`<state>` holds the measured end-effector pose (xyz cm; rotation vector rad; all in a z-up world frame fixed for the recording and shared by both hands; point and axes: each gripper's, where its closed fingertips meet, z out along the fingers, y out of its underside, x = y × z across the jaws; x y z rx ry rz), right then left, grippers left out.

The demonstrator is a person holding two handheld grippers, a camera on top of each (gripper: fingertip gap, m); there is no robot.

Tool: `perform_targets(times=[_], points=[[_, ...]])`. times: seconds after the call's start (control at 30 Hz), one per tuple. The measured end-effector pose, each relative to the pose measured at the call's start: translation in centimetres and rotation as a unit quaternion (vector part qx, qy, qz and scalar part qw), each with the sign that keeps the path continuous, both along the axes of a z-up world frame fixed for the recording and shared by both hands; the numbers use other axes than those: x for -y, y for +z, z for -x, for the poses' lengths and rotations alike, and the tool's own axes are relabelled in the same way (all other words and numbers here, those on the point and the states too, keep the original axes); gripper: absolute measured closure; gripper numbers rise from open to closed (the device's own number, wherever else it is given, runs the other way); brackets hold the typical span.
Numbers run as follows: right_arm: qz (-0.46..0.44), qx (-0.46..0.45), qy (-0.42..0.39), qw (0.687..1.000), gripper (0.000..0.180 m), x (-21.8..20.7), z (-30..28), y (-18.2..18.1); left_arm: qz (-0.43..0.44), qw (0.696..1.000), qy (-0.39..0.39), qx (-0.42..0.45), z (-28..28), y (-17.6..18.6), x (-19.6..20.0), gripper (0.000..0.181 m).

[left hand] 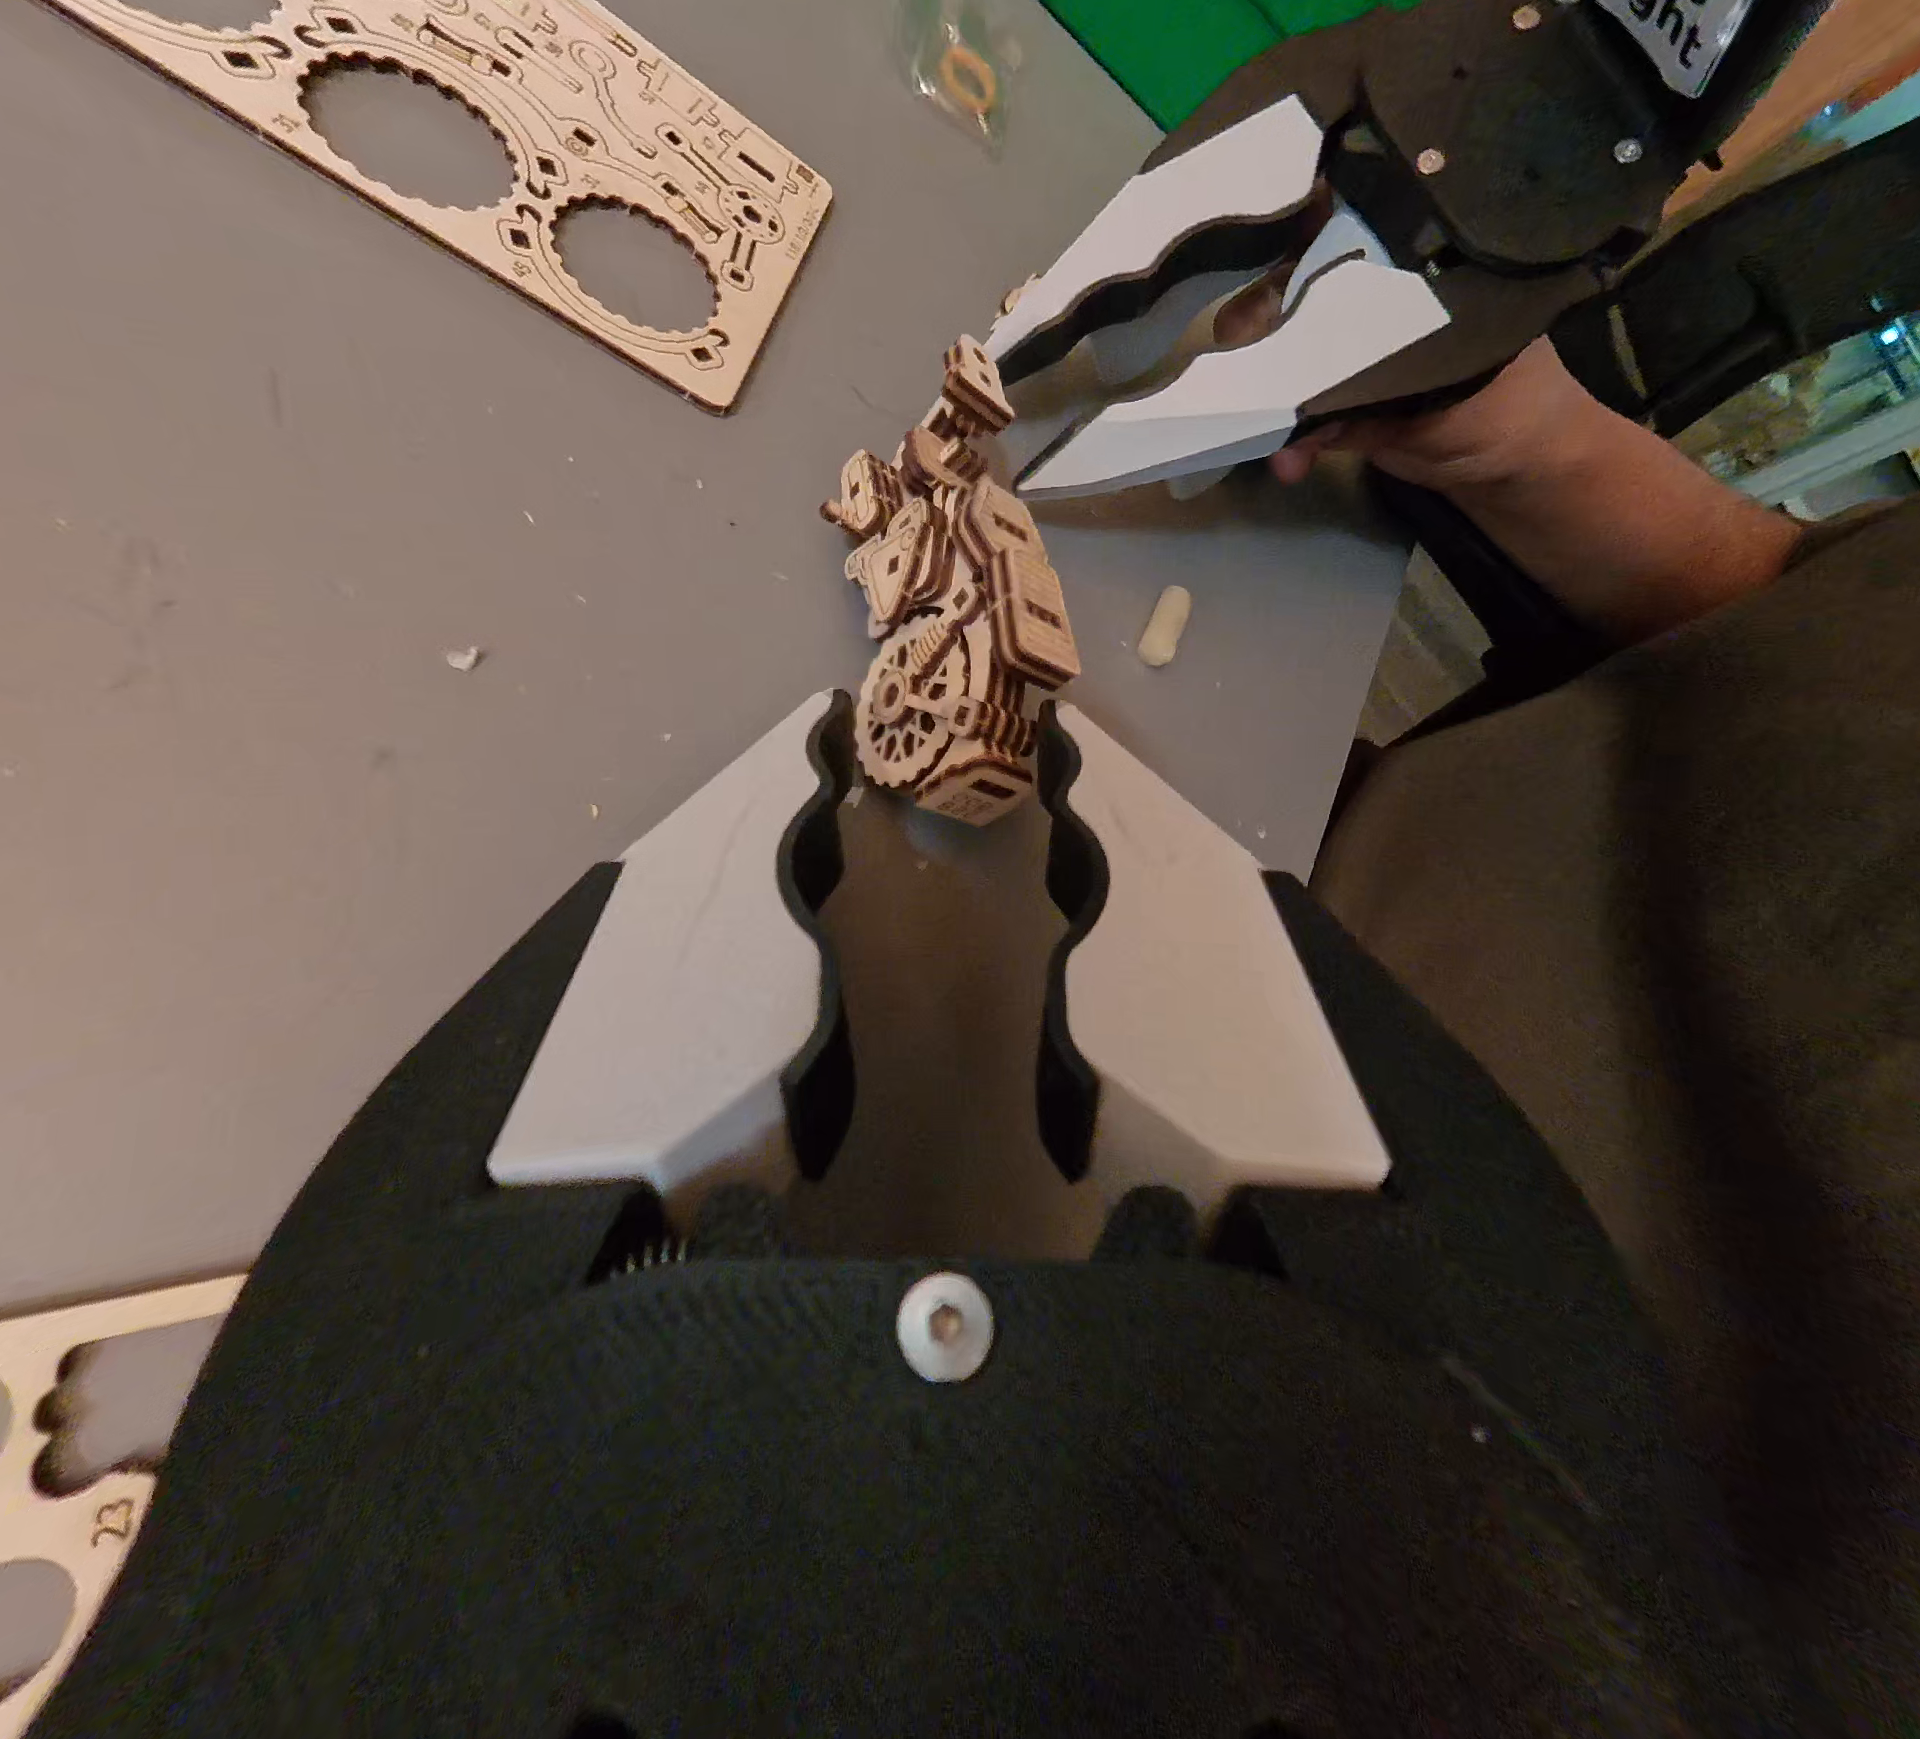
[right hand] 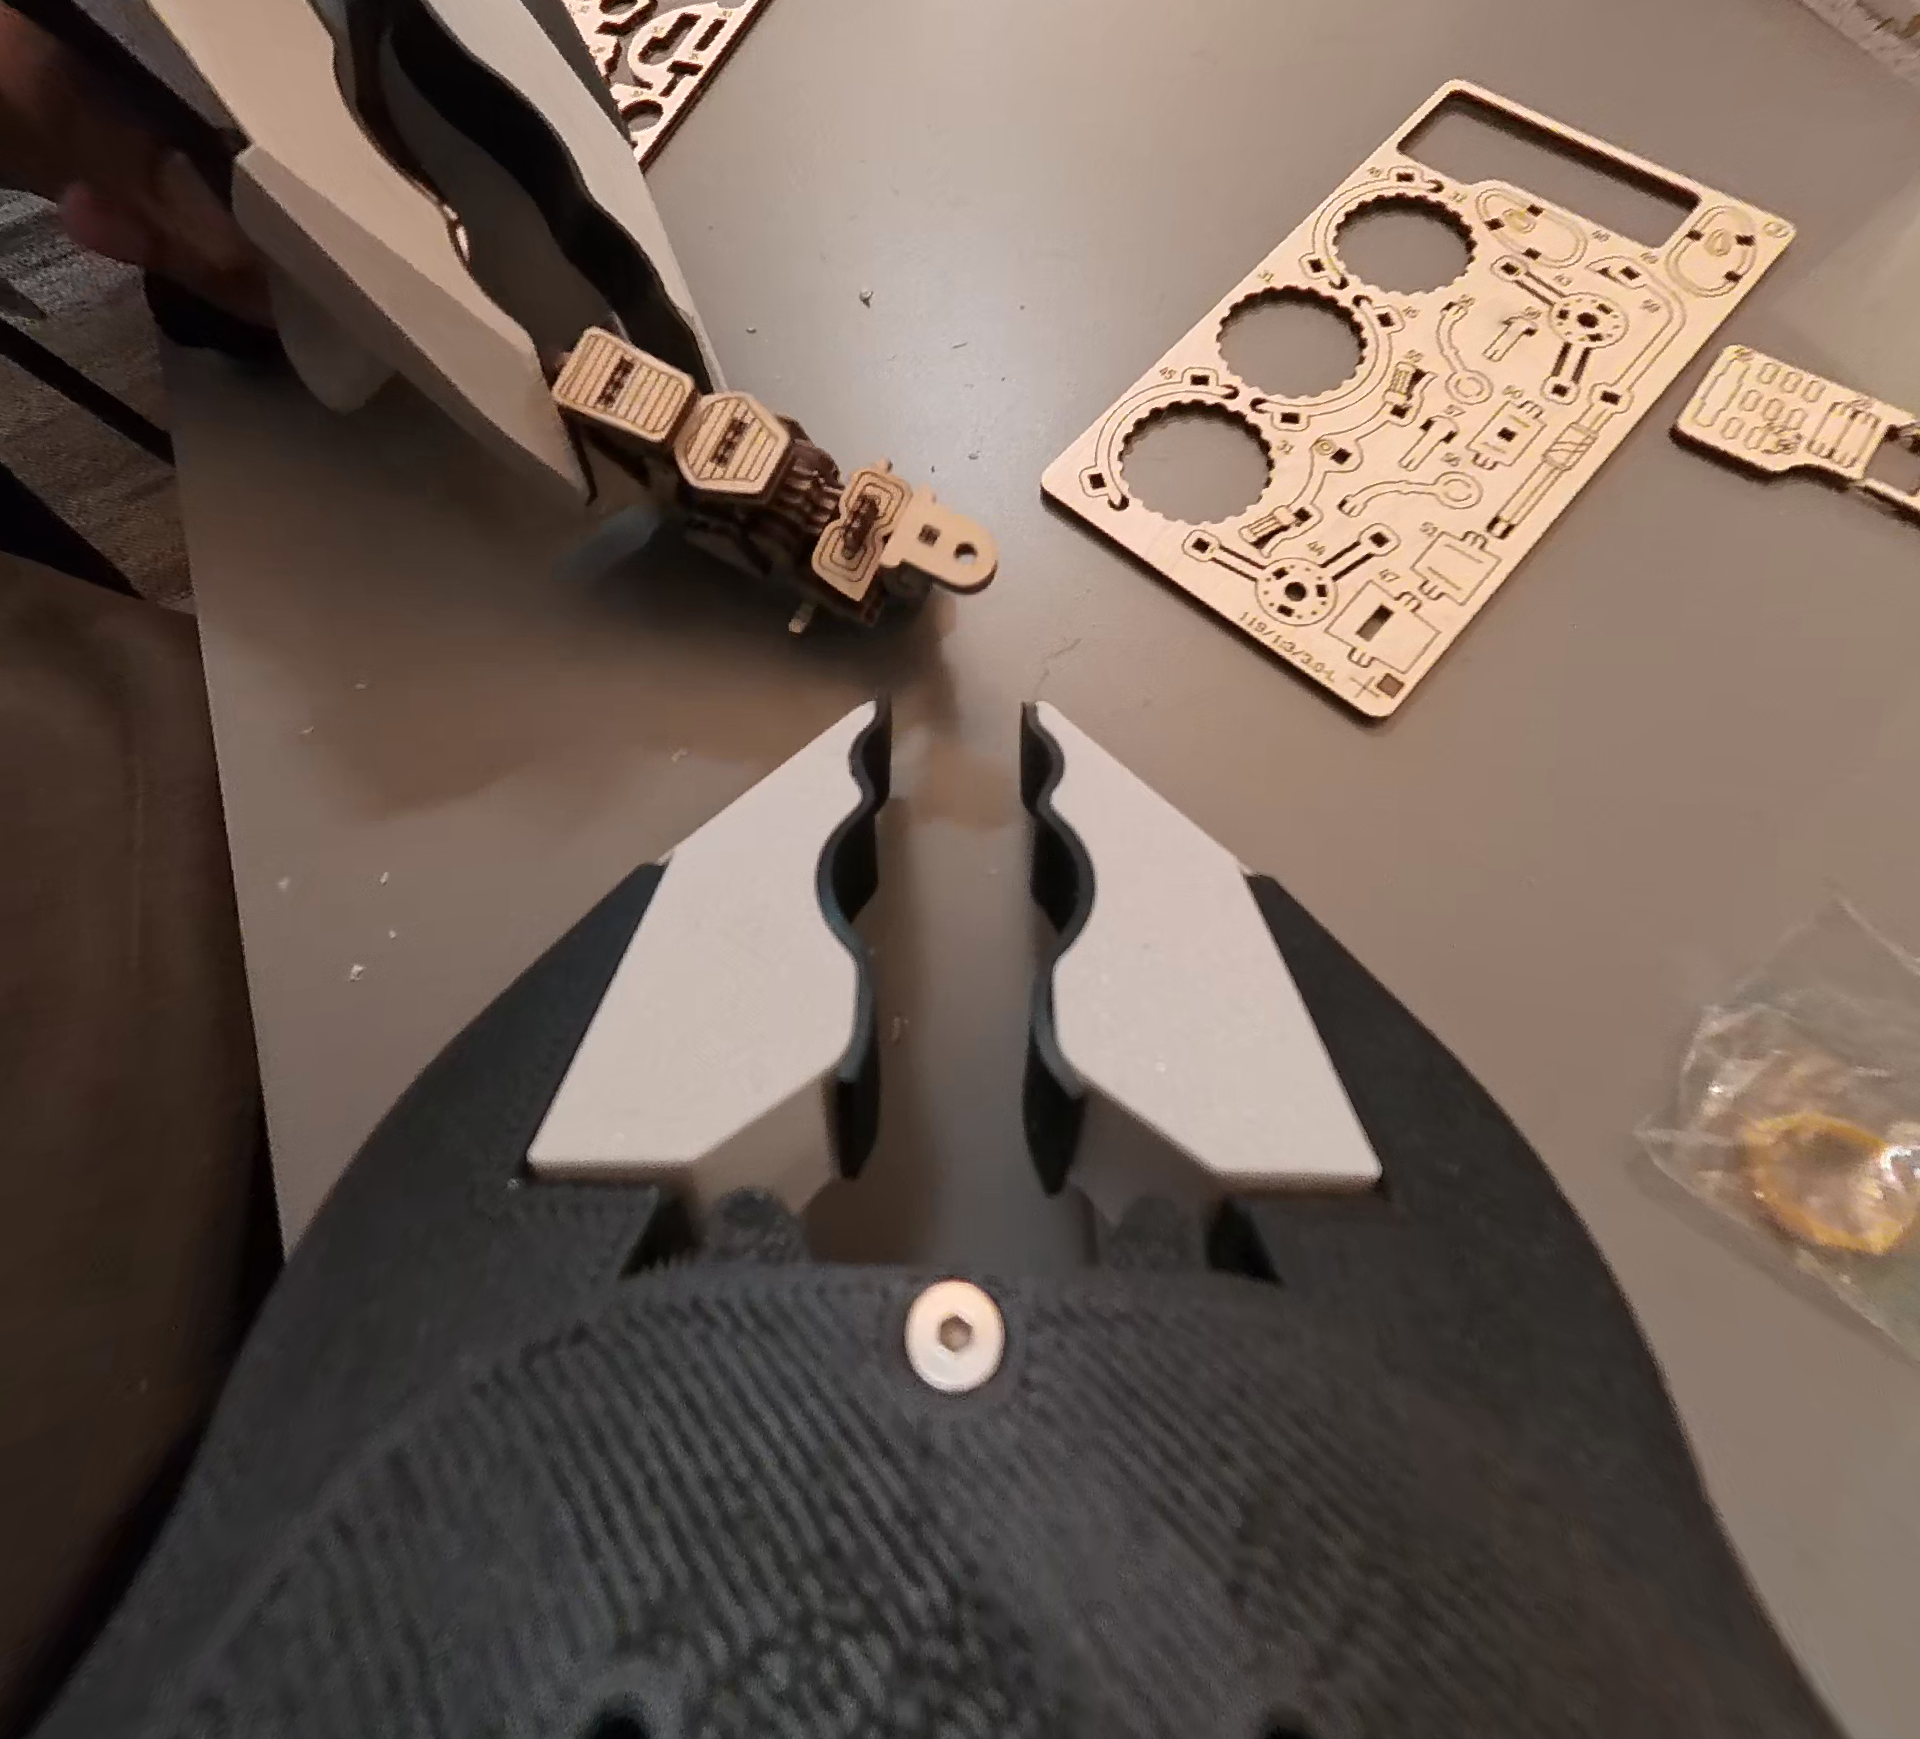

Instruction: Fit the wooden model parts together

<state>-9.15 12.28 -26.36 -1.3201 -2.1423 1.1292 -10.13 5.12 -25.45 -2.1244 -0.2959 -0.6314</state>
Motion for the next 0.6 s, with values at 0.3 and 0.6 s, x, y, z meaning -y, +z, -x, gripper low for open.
perform_targets(times=[0.3,0.6], points=[[-0.001,-0.005,0.003,1.000,0.157,0.06,-0.05,0.12,-0.004,1.000,0.006,-0.006,0.42,0.08,0.03,0.146],[-0.002,-0.014,0.006,1.000,0.157,0.14,-0.19,0.36,-0.005,0.998,0.016,-0.052,0.75,0.07,-0.21,0.155]])
